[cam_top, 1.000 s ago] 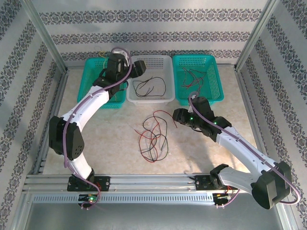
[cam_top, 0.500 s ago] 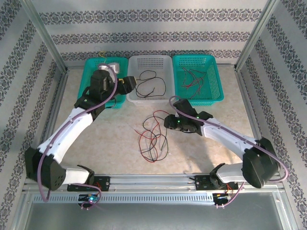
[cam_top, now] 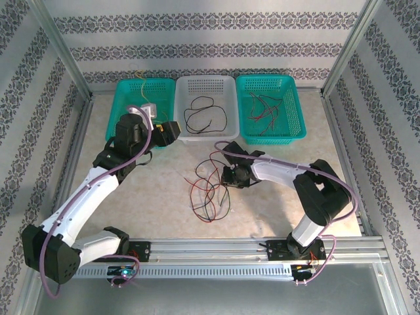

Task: Untangle the cables
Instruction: Place the cable into the container, then pick up the cable from the center of the table.

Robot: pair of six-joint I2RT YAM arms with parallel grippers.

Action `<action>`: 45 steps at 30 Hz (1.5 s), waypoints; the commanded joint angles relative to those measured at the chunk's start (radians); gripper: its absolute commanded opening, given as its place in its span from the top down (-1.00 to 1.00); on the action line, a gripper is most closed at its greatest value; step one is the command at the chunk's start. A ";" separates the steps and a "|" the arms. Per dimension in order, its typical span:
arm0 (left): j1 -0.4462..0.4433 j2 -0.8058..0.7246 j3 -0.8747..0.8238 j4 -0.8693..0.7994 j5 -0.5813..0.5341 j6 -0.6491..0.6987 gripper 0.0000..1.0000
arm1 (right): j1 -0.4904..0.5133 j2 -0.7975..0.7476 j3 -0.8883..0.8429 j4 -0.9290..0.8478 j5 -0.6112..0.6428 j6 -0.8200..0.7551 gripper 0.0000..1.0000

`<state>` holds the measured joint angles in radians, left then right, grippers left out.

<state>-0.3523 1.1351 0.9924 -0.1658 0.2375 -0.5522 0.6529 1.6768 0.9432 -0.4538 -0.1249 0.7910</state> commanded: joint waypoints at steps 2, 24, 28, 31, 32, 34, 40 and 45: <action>0.001 0.013 0.005 -0.008 0.048 -0.020 -0.32 | 0.017 0.033 0.047 -0.023 -0.013 0.007 0.59; -0.002 0.035 -0.025 0.066 0.242 -0.049 -0.48 | 0.058 -0.399 0.230 -0.173 0.097 -0.262 1.00; -0.021 0.053 -0.036 0.171 0.318 -0.078 -0.59 | 0.096 -0.442 0.293 -0.169 0.096 -0.300 1.00; -0.050 0.072 0.002 0.179 0.348 -0.042 -0.62 | 0.111 -0.462 0.342 -0.169 0.096 -0.314 1.00; -0.061 0.076 0.017 0.167 0.352 -0.016 -0.64 | 0.113 -0.467 0.358 -0.169 0.088 -0.317 1.00; -0.081 0.080 0.039 0.141 0.344 0.039 -0.67 | 0.114 -0.477 0.394 -0.172 0.079 -0.323 1.00; -0.088 0.090 0.042 0.129 0.330 0.079 -0.68 | 0.119 -0.504 0.474 -0.172 0.062 -0.348 0.97; -0.094 0.119 0.041 0.174 0.373 0.049 -0.59 | 0.119 -0.517 0.509 -0.155 0.044 -0.357 0.94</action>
<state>-0.4335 1.2358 1.0084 -0.0551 0.5709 -0.5152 0.7624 1.1728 1.4208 -0.6209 -0.0570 0.4618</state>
